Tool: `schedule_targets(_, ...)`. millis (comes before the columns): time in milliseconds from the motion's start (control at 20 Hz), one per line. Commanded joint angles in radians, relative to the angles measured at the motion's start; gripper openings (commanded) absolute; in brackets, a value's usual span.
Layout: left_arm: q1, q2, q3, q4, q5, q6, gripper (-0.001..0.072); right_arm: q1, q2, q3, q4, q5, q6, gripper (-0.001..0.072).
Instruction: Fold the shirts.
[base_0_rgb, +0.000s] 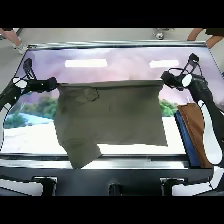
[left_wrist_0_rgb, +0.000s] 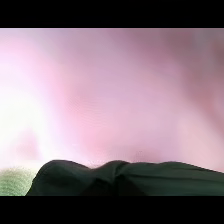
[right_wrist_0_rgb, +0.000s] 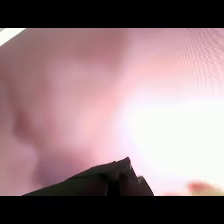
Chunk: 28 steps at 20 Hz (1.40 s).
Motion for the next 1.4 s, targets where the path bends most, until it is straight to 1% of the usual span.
schedule_targets(0,0.010,0.002,0.025,-0.011,-0.071,0.000,0.0036,-0.002,0.013,0.001,-0.008,0.105,-0.034,0.0042)
schedule_targets(50,0.021,0.019,0.032,-0.011,-0.131,0.001,0.0036,-0.001,0.030,0.001,-0.038,0.163,-0.064,0.0042)
schedule_targets(150,0.041,0.042,0.035,0.000,-0.297,0.001,0.0036,-0.001,0.045,0.000,-0.082,0.296,-0.120,0.0042)
schedule_targets(300,0.040,0.020,0.010,0.045,-0.560,0.000,0.0036,-0.001,0.020,0.000,-0.110,0.462,-0.149,0.0042)
schedule_targets(450,0.042,0.018,-0.043,0.132,-0.698,0.000,0.0036,-0.001,0.013,-0.001,-0.117,0.570,-0.186,0.0042)
schedule_targets(550,0.042,0.018,-0.089,0.178,-0.740,-0.019,0.0036,-0.001,0.003,-0.001,-0.117,0.602,-0.186,0.0042)
schedule_targets(750,0.037,0.016,-0.165,0.177,-0.731,-0.019,0.0036,-0.001,-0.061,-0.001,-0.102,0.669,-0.186,0.0042)
schedule_targets(900,0.035,0.010,-0.175,0.177,-0.721,-0.019,0.0036,-0.001,-0.071,-0.001,-0.094,0.669,-0.184,0.0043)
schedule_targets(950,0.036,0.010,-0.175,0.177,-0.715,-0.019,0.0042,-0.001,-0.071,-0.001,-0.073,0.673,-0.184,0.0053)
schedule_targets(1000,0.038,0.010,-0.171,0.177,-0.716,-0.019,0.0139,-0.001,-0.070,0.000,-0.048,0.673,-0.185,0.0164)
schedule_targets(1050,0.042,0.010,-0.162,0.177,-0.732,-0.022,0.0318,-0.001,-0.065,0.001,-0.020,0.682,-0.186,0.0293)
schedule_targets(1100,0.050,0.011,-0.142,0.178,-0.766,-0.026,0.0428,-0.001,-0.048,0.001,-0.013,0.702,-0.205,0.0379)
schedule_targets(1150,0.062,0.015,-0.120,0.178,-0.802,-0.026,0.0440,-0.005,-0.026,0.001,-0.025,0.724,-0.221,0.0381)
schedule_targets(1250,0.100,0.043,-0.085,0.177,-0.866,-0.027,0.0440,-0.047,0.027,0.001,-0.026,0.772,-0.227,0.0381)
schedule_targets(1350,0.141,0.109,-0.113,0.177,-0.888,-0.027,0.0439,-0.126,0.071,0.000,-0.028,0.872,-0.239,0.0379)
